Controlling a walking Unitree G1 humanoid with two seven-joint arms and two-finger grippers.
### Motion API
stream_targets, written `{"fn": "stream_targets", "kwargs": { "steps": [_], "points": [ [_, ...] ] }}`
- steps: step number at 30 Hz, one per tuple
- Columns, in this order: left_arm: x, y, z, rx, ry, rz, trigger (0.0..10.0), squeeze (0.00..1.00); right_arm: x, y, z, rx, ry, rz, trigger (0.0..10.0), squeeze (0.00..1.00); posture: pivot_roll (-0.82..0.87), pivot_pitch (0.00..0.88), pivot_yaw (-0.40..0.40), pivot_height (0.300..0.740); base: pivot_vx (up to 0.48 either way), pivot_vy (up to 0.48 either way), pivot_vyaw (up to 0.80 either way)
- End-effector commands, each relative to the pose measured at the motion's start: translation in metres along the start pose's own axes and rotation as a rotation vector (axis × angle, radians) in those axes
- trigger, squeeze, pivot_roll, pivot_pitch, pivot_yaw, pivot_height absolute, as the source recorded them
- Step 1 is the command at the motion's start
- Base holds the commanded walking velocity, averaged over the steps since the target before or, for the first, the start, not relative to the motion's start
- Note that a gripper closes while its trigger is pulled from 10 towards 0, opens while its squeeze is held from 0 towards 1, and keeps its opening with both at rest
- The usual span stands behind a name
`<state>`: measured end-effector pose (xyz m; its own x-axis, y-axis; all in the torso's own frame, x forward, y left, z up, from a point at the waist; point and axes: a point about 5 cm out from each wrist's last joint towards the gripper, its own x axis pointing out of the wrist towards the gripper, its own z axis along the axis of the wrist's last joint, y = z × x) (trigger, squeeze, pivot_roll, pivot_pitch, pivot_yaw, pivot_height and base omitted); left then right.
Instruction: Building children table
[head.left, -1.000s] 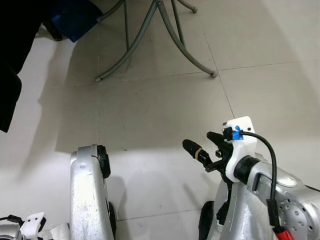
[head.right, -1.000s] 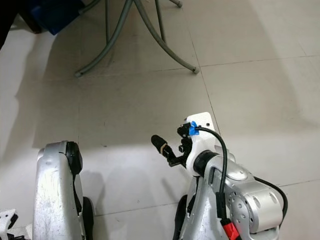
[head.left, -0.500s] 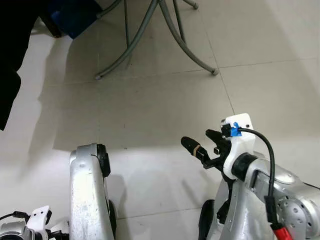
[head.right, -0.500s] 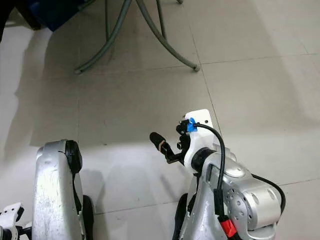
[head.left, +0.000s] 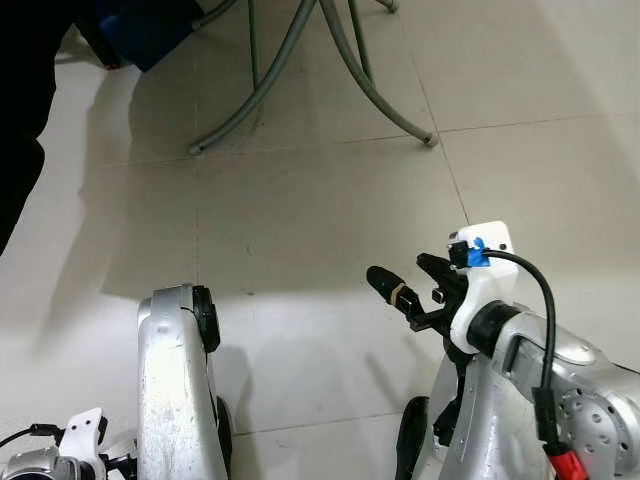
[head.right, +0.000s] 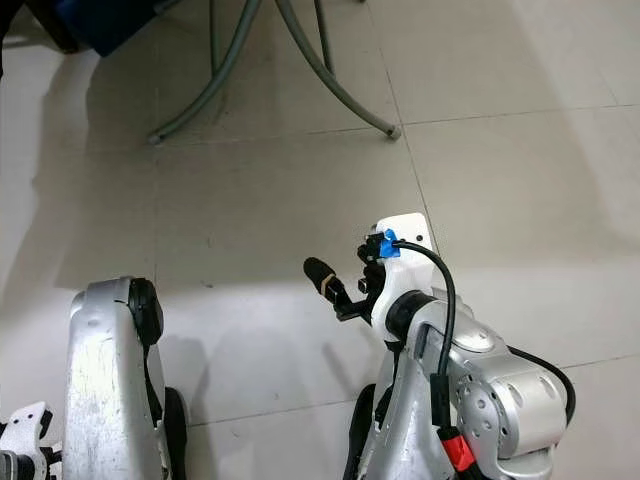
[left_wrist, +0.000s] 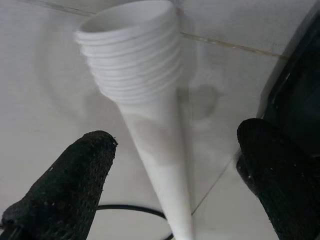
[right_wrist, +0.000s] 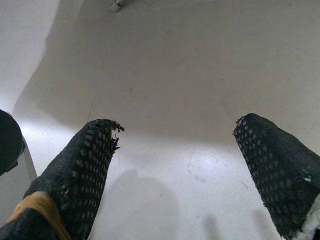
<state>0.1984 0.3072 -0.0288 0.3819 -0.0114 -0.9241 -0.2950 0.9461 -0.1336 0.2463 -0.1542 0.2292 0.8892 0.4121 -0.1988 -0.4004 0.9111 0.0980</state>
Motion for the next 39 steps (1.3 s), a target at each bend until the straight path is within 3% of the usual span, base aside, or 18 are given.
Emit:
{"fn": "stream_targets", "kwargs": {
  "steps": [1, 17, 28, 29, 39],
  "points": [
    [0.005, 0.005, -0.023, -0.035, 0.065, 0.014, 10.0, 0.0, -0.003, 0.004, -0.003, 0.005, 0.01, 0.016, 10.0, 0.0, -0.07, 0.527, -0.03, 0.3, 0.0, 0.0, 0.0],
    [0.012, 0.004, -0.023, -0.031, -0.067, 0.118, 10.0, 0.0, -0.012, 0.005, 0.001, -0.025, 0.001, -0.009, 10.0, 0.0, -0.16, 0.541, -0.06, 0.3, 0.0, 0.0, 0.0],
    [0.015, -0.002, -0.026, -0.037, -0.082, 0.104, 10.0, 0.0, -0.016, 0.006, 0.003, -0.028, 0.0, -0.007, 10.0, 0.0, -0.17, 0.547, -0.068, 0.3, 0.0, 0.0, 0.0],
    [0.016, -0.003, -0.026, -0.032, -0.093, 0.101, 0.0, 0.0, -0.016, 0.006, 0.003, -0.029, 0.0, -0.005, 10.0, 0.0, -0.17, 0.546, -0.074, 0.3, 0.0, 0.0, 0.0],
    [0.016, 0.001, -0.027, 0.012, -0.12, 0.129, 0.0, 0.0, -0.017, 0.006, 0.006, -0.037, -0.006, 0.004, 10.0, 0.0, -0.17, 0.545, -0.077, 0.3, 0.0, 0.0, 0.0]
  ]
}}
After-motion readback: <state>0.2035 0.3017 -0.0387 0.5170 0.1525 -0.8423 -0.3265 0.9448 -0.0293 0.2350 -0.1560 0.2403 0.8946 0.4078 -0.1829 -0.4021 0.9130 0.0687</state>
